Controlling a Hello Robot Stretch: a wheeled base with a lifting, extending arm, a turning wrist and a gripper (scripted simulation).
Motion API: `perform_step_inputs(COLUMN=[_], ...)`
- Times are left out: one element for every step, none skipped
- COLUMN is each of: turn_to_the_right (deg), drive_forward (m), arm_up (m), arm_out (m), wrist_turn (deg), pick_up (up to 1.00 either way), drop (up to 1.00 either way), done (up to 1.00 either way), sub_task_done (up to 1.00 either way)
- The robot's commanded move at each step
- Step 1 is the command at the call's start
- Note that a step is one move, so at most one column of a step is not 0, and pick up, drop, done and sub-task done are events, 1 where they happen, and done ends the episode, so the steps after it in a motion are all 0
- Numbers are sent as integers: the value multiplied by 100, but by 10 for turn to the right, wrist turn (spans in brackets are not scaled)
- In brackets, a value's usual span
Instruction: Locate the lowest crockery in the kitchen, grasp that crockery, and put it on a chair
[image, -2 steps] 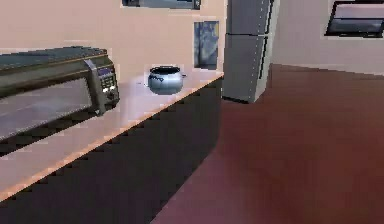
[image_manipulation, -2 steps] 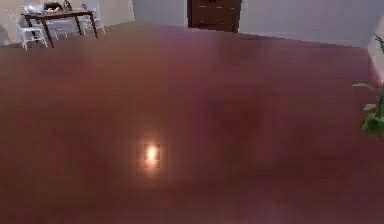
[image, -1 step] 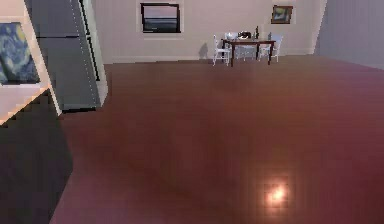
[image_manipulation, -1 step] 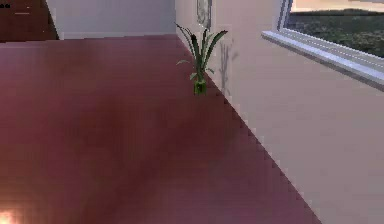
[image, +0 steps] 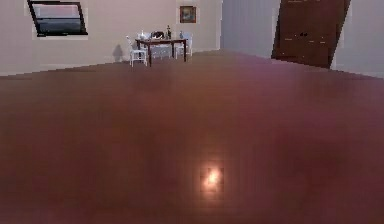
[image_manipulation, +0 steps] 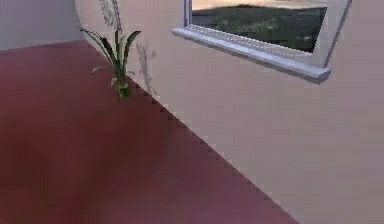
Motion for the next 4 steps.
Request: perform_step_inputs(turn_to_the_right=[30, 0, 0, 0], drive_forward=[0, 100, 100, 100], arm_up=[0, 0, 0, 0], arm_out=[0, 0, 0, 0], wrist_turn=[0, 0, 0, 0], pick_up=[0, 0, 0, 0], drop=[0, 0, 0, 0], done=[0, 0, 0, 0], sub_task_done=[0, 0, 0, 0])
